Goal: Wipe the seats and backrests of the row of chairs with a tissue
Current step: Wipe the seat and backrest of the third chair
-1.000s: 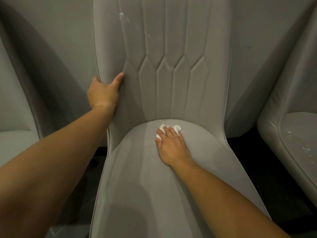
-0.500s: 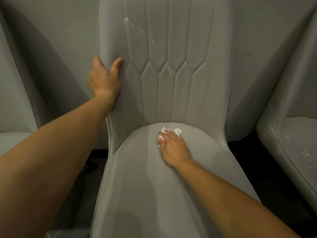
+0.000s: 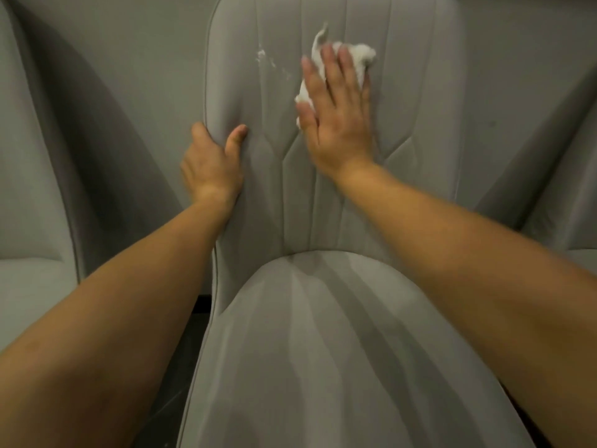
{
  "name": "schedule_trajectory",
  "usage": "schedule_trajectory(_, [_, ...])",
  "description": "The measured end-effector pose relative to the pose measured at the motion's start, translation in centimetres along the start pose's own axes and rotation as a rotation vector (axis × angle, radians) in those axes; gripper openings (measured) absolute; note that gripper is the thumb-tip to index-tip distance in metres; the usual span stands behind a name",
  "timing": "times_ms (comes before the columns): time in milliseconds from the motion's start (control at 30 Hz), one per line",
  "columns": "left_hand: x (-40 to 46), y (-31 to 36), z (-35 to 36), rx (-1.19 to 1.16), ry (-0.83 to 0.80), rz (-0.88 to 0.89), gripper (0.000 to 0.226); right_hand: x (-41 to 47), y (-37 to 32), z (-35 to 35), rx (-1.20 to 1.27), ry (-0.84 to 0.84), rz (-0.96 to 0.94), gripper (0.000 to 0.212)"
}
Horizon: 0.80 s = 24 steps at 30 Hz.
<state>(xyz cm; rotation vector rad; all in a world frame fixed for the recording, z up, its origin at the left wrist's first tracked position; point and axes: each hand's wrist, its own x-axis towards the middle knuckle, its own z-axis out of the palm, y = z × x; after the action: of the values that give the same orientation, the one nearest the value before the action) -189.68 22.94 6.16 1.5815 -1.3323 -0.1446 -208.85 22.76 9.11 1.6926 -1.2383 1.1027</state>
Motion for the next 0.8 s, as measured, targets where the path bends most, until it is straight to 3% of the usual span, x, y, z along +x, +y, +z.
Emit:
schedule_trajectory(133, [0.0, -0.2, 0.3, -0.003, 0.02, 0.003, 0.062, 4.1, 2.2, 1.8, -0.138, -0.21, -0.029, 0.058])
schedule_trajectory(233, [0.0, -0.3, 0.5, 0.004, 0.03, 0.006, 0.061, 6.5, 0.4, 2.3, -0.128, -0.217, -0.013, 0.06])
schedule_trajectory(433, [0.1, -0.6, 0.6, -0.007, 0.043, 0.021, 0.06, 9.1, -4.7, 3.3, -0.101, -0.308, -0.197, 0.063])
schedule_trajectory(633, [-0.1, -0.4, 0.5, 0.001, 0.037, 0.008, 0.055, 9.0, -1.1, 2.0, -0.202, -0.37, -0.401, 0.059])
schedule_trajectory(800, [0.0, -0.5, 0.4, -0.001, 0.034, 0.005, 0.055, 6.6, 6.3, -1.2, -0.335, -0.371, -0.199, 0.063])
